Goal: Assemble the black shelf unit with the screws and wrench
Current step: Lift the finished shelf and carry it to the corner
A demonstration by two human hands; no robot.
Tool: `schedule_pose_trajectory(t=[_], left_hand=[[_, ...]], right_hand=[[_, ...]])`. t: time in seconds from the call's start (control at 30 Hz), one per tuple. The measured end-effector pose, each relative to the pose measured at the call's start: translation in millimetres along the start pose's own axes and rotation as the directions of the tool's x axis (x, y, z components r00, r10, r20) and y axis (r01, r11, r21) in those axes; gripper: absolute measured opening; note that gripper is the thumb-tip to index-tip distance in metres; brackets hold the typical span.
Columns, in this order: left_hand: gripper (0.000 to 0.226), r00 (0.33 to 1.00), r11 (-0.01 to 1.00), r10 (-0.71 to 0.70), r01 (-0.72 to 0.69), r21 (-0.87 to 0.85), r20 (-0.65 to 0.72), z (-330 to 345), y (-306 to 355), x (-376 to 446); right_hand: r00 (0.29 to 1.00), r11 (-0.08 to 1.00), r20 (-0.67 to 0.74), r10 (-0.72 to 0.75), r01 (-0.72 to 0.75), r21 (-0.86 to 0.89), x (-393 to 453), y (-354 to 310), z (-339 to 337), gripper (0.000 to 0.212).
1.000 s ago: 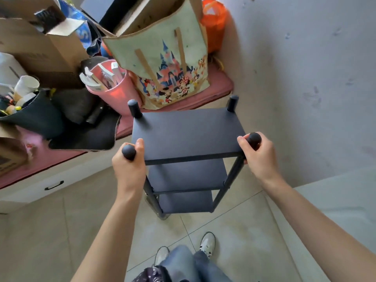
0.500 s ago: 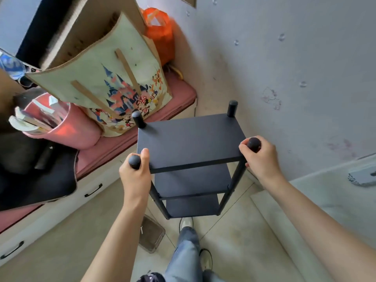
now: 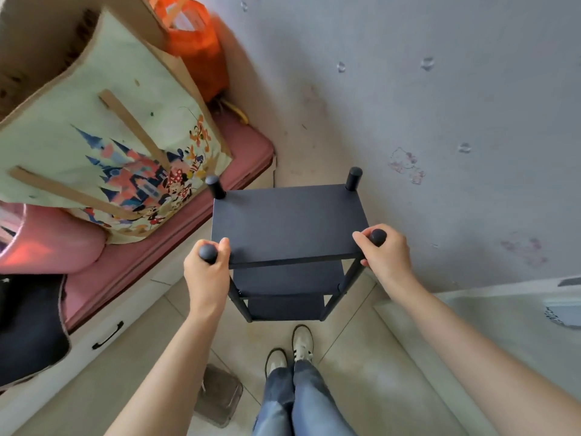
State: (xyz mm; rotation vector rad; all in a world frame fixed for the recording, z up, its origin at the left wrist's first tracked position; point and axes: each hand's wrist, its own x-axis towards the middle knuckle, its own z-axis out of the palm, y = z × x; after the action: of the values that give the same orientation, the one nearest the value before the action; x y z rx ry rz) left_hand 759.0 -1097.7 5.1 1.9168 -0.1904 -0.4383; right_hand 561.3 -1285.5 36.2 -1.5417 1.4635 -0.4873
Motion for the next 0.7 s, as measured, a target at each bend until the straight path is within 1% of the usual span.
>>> schedule_pose_trajectory(t=[0.23,0.33,0.43,0.5,0.57,0.63,0.7], left_hand=[[0.032,0.999,0.994,-0.039,0.040,0.102,-0.013,57,-35,65],[0.033,0.997,0.987,-0.047,0.055,0.151,-0.057,83,-61,91],[0.026,0.991,0.984,-0.086,0.100,0.148,-0.099,108,-89,117],[0.015,0.990,0.985,-0.113,0.122,0.120,-0.079,123,-106,134],[0.005,0.987,0.983,-0.158,0.160,0.093,-0.030,136,-122,150],[0.012,0.984,0.980,-0.174,0.171,0.097,0.022,148,-135,166],[0.023,0.983,0.982,-0.172,0.166,0.095,0.061,160,-146,181]], right_hand=[[0.998,0.998,0.044,0.042,-0.044,0.049,80,38,43,0.018],[0.998,0.998,0.040,0.054,-0.056,0.034,110,60,66,0.020],[0.998,0.998,0.023,0.062,-0.063,0.008,134,82,90,0.019],[0.998,0.998,0.001,0.055,-0.055,0.006,149,96,106,0.017],[0.999,0.999,-0.016,0.045,-0.045,0.017,163,110,121,0.012],[0.998,0.998,-0.028,0.049,-0.047,0.052,177,122,135,0.014],[0.996,0.994,-0.042,0.075,-0.072,0.079,189,132,147,0.026]])
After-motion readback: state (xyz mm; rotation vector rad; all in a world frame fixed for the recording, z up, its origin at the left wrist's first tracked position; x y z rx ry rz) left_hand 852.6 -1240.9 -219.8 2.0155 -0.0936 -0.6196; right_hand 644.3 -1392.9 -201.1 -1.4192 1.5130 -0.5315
